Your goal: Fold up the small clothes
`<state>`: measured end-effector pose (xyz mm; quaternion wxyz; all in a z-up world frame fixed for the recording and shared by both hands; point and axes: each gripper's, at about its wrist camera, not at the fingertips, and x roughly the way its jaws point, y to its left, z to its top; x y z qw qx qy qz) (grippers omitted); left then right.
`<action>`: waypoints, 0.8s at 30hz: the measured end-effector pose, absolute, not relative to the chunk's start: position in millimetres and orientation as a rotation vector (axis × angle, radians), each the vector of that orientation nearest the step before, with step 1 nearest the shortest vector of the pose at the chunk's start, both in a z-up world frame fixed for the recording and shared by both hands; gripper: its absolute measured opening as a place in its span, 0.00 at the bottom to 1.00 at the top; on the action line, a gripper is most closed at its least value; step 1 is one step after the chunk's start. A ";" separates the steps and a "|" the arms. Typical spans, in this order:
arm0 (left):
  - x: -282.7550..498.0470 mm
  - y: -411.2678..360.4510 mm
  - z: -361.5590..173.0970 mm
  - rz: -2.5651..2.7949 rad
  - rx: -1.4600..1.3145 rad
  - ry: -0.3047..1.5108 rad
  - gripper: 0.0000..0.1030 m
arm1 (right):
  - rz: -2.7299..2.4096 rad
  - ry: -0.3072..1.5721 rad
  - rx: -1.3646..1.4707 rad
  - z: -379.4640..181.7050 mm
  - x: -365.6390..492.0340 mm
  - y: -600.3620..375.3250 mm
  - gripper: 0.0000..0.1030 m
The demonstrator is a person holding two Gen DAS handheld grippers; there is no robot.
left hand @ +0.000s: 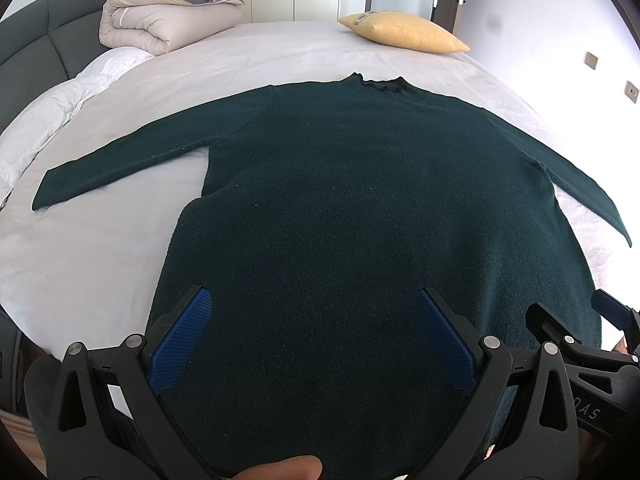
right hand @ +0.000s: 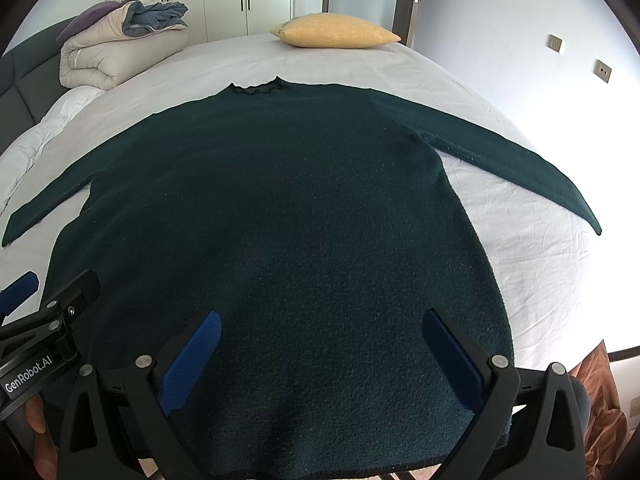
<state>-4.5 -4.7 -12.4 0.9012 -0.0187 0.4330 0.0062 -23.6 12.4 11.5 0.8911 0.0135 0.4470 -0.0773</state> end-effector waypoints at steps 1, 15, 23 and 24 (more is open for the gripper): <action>-4.5 -4.7 -12.4 0.013 -0.038 0.896 1.00 | -0.161 0.927 0.028 11.4 -23.6 12.5 1.00; -1.9 -10.5 -17.1 -0.005 -0.032 0.906 1.00 | -0.153 0.935 0.051 10.4 -21.1 4.2 1.00; 14.8 -21.3 -15.6 -0.024 0.011 0.900 1.00 | -0.208 0.861 0.249 35.0 -21.2 -84.6 1.00; 16.6 -22.4 -14.7 -0.029 0.014 0.898 1.00 | -0.233 0.836 0.283 39.9 -23.7 -105.8 1.00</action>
